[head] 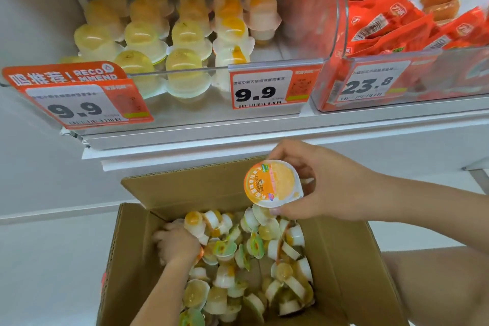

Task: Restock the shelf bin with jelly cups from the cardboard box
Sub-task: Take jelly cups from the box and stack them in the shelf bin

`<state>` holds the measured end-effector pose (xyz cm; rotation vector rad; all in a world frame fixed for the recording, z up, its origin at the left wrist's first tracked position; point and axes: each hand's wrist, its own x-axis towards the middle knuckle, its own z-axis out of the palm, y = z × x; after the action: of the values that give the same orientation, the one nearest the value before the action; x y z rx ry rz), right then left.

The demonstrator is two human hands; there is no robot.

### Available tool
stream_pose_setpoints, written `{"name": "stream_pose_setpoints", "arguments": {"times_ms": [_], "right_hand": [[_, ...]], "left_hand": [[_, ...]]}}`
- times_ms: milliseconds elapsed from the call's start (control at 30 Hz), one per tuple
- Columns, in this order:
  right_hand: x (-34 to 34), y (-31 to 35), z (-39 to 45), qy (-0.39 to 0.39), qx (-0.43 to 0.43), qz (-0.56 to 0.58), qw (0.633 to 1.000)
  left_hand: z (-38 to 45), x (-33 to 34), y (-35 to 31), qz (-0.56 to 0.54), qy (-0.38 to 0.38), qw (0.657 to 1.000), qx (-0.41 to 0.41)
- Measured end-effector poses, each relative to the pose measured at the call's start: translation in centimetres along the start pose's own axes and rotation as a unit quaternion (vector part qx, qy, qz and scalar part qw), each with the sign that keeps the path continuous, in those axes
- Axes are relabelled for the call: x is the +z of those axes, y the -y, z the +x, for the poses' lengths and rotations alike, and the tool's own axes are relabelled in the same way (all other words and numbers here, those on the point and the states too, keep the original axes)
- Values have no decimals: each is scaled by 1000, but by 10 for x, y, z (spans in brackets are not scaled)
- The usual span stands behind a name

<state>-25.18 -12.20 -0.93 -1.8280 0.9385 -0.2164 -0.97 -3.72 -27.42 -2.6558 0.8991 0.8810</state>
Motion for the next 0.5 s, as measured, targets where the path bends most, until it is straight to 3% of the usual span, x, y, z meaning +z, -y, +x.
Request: {"name": "stream_pose_setpoints", "arguments": {"times_ms": [133,200,367,500], "right_hand": [[-1,-1,1,-3,-1,6,1000],[-4,0,1,-12,-2,10,1000],[-4,9,6,-59,-17,-25,998],[-4,25,7,-71,-33,-86,993]], "left_hand": [[1,-3,9,68,-88,993,36],[5,-5,13,40,-107,992,51],[-20,-48,18,-190,-3,977,101],[-81,-128,7,-252,63,937,232]]}}
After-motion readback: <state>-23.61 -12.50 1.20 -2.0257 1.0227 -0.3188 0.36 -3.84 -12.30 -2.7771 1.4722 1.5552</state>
